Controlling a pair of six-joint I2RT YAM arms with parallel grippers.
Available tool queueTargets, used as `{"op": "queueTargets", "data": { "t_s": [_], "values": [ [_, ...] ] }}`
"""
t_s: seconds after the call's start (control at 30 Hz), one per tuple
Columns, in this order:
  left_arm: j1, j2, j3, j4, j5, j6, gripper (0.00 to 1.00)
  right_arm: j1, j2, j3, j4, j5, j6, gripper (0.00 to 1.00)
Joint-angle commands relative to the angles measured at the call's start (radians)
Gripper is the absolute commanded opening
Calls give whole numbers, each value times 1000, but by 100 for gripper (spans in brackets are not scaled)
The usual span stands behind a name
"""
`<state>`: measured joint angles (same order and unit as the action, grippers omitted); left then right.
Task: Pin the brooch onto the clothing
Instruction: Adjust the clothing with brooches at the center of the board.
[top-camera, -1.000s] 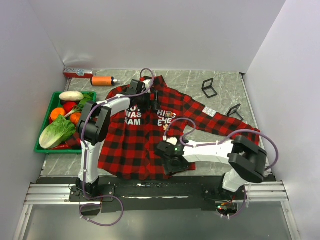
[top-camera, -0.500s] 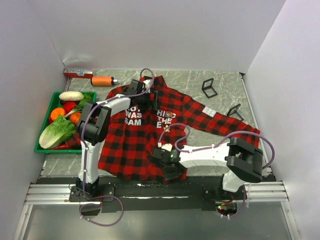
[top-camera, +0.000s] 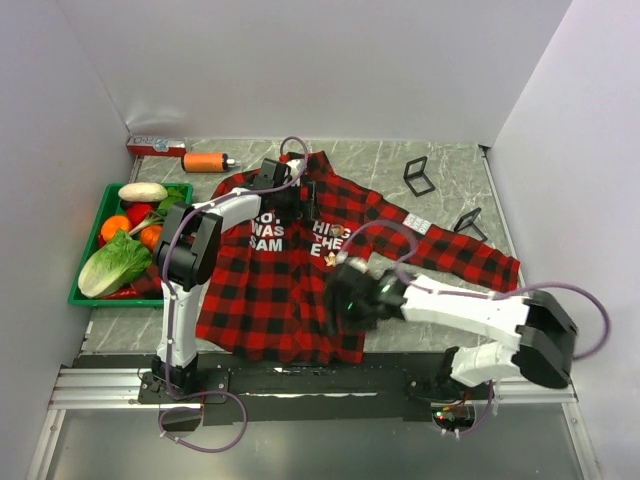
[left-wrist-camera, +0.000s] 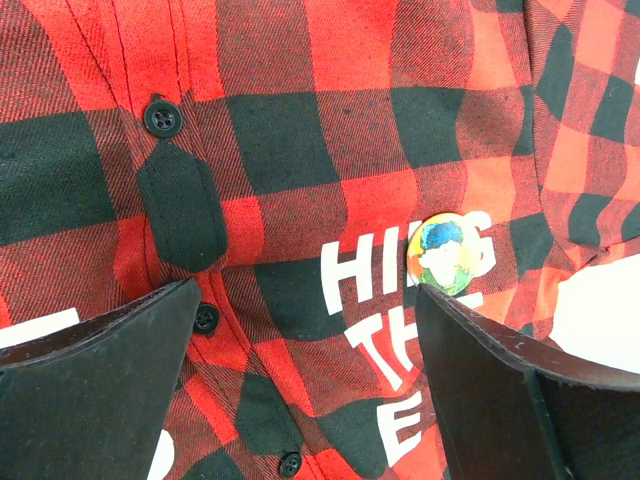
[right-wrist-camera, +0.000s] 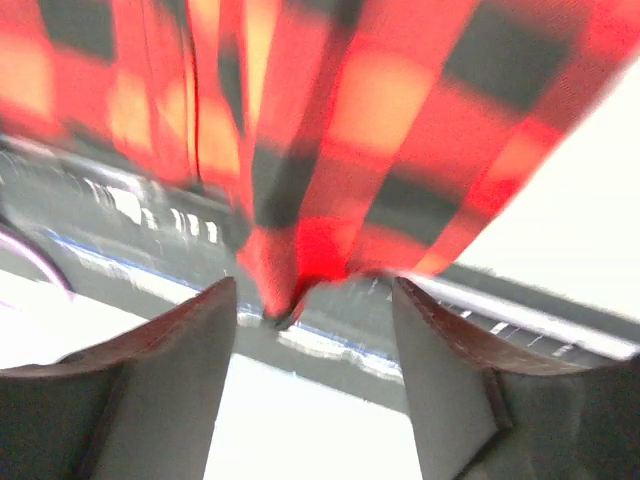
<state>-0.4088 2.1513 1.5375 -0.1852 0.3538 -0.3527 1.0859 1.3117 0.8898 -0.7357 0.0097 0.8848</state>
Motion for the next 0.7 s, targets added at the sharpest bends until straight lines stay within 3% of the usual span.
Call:
{"op": "queueTargets", "data": {
  "t_s": [0.0, 0.17, 0.27, 0.47, 0.67],
  "values": [
    [13, -53, 0, -8, -38, 21, 96, -211, -86, -37, 51, 27, -162, 78],
    [13, -106, -19, -2, -59, 21, 96, -459, -25, -66, 203, -34, -305, 80],
    [13, -123, -39, -10, -85, 29, 96, -532, 56, -48, 286, -63, -352, 80],
    [13, -102, -43, -28, -115, 44, 96, -616, 239, 9, 410, -145, -386, 77],
    [13, -87, -43, -30, -118, 49, 96, -652, 310, 0, 493, -191, -383, 75]
  ]
}}
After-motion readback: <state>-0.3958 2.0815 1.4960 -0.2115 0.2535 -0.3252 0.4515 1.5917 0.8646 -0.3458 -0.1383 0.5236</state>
